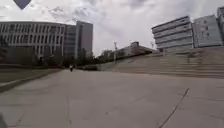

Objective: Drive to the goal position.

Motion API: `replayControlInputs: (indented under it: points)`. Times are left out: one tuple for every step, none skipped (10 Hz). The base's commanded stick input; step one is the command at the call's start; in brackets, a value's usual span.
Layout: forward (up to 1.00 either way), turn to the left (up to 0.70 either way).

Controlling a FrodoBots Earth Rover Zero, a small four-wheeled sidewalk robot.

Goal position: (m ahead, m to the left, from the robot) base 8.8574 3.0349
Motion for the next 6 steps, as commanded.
replayControlInputs:
  points:
    - [0.70,0.01]
    - [0.70,0.01]
    - [0.70,0.01]
    - [0.70,0.01]
    - [0.70,0.01]
    - [0.70,0.01]
